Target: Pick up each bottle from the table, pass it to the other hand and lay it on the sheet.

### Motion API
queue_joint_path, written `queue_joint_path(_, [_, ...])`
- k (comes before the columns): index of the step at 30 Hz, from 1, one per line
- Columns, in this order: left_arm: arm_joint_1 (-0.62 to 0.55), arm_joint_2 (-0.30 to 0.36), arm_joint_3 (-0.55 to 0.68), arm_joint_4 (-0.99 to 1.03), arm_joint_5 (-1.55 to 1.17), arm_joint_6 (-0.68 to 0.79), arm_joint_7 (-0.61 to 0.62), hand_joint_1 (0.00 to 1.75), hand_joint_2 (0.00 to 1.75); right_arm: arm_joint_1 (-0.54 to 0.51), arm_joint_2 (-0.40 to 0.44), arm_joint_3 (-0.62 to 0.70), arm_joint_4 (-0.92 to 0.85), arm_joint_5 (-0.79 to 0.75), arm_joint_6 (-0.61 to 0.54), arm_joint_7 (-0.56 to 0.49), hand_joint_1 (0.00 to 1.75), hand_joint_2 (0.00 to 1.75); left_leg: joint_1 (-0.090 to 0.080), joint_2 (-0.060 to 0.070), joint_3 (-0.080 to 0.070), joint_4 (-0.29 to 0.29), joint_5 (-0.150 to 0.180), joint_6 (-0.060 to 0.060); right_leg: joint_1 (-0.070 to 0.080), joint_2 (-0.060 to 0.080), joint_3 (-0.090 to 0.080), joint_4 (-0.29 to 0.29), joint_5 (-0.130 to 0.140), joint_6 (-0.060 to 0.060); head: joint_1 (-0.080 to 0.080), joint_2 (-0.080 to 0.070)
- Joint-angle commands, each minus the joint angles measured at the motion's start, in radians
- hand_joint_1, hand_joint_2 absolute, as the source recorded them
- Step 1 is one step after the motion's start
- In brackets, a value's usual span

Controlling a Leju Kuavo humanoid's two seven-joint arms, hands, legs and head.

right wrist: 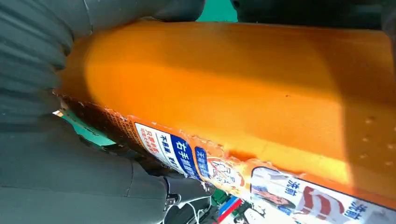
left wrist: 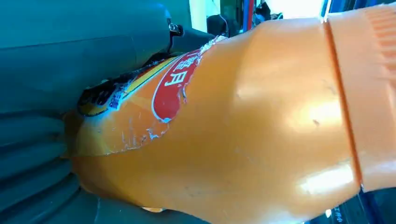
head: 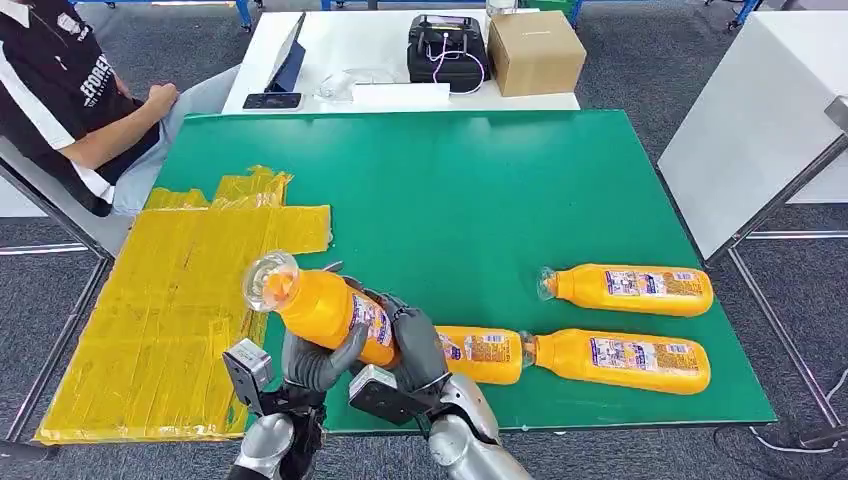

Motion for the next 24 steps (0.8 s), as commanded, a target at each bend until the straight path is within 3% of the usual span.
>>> queue_joint_path(1, [-0.046,-0.008,-0.023,0.052,-0.003,-0.014,0.001,1.75,1.75,-0.019,-0.022,0.047,0.065,0.006,0.005,-0.004,1.75,1.75,0.001,0.0,0.003,-0.001,-0.001,-0.001,0.001,-0.002,0.004,-0.002,-0.001,-0.001,0.0,0.0])
queue_joint_path(9, [-0.042,-0.007,-0.02,0.046,-0.003,-0.013,0.0,1.75,1.75,-0.013,-0.021,0.041,0.05,0.003,-0.003,-0.003,1.75,1.75,0.0,0.0,0.002,-0.001,-0.001,0.0,0.0,-0.001,0.003,-0.001,-0.001,0.0,0.0,0.0])
queue_joint_path(10, [-0.04,-0.006,-0.019,0.043,-0.003,-0.013,0.0,1.75,1.75,-0.007,-0.017,0.027,0.039,-0.01,-0.01,-0.003,0.0,1.75,0.001,0.0,0.002,0.0,-0.001,0.0,0.001,-0.001,0.003,-0.001,-0.001,0.0,0.0,0.0])
queue_joint_path(13, [-0.009,0.005,-0.004,0.004,-0.003,-0.011,0.003,1.75,1.75,-0.038,-0.007,-0.048,-0.01,-0.068,-0.046,0.069,0.0,1.75,0.001,0.0,0.002,0.0,-0.001,-0.001,0.001,-0.001,0.003,-0.001,-0.001,0.0,0.0,0.0])
queue_joint_path(14, [-0.003,0.013,0.004,-0.012,0.0,-0.018,0.006,1.75,1.75,-0.106,-0.02,-0.04,0.007,-0.033,-0.057,0.165,0.0,1.75,0.001,0.001,0.003,0.0,-0.001,-0.001,0.001,-0.001,0.004,-0.002,-0.001,-0.001,0.0,0.0])
queue_joint_path(15, [-0.036,0.032,-0.003,-0.002,0.031,-0.085,0.017,1.75,1.75,-0.373,-0.023,-0.094,0.165,-0.101,0.008,0.403,0.0,1.75,0.001,0.002,0.001,0.0,-0.001,0.0,0.001,0.001,0.002,-0.001,0.0,0.0,0.0,0.0])
queue_joint_path(16, [-0.071,0.027,-0.005,0.023,0.038,-0.1,0.03,1.75,1.75,-0.566,-0.038,-0.158,0.28,-0.171,0.072,0.444,0.0,1.75,0.0,0.003,0.0,0.0,0.0,0.0,0.0,0.003,-0.001,0.001,0.001,0.0,0.0,0.0])
queue_joint_path(18, [-0.116,0.009,-0.023,0.069,0.038,-0.099,0.035,1.75,1.75,-0.774,-0.055,-0.241,0.471,-0.217,0.107,0.398,0.0,1.75,-0.001,0.01,-0.006,0.005,0.001,0.0,0.0,0.008,-0.007,0.005,0.004,0.0,0.0,0.0])
queue_joint_path(24, [-0.12,0.006,-0.036,0.092,0.042,-0.066,0.029,1.75,1.75,-0.708,-0.048,-0.256,0.417,-0.191,0.118,0.354,0.0,1.75,0.001,0.0,-0.014,-0.001,0.016,-0.002,0.002,-0.001,-0.012,0.0,0.012,0.002,-0.003,0.0])
